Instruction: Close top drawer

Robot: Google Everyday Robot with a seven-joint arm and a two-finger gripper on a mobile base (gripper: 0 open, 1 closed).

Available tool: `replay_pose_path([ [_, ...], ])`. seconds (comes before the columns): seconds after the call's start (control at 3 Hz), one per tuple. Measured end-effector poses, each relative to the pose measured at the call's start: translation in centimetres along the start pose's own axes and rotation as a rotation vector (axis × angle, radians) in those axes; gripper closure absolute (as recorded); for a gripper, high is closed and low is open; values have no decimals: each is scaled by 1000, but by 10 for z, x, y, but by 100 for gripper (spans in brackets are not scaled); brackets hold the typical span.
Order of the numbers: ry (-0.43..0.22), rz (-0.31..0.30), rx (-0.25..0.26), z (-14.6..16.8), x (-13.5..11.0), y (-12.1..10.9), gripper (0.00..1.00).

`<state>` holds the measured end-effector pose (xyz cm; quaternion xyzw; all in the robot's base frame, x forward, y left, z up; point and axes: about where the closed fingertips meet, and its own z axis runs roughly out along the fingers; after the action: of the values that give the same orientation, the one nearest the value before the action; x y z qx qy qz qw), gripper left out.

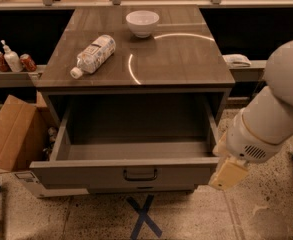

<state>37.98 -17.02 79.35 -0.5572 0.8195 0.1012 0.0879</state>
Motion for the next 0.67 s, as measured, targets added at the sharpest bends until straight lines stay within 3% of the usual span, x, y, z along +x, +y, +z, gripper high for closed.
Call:
replay_pose_path([
  [0.67,59,28,-58,51,9,21,87],
])
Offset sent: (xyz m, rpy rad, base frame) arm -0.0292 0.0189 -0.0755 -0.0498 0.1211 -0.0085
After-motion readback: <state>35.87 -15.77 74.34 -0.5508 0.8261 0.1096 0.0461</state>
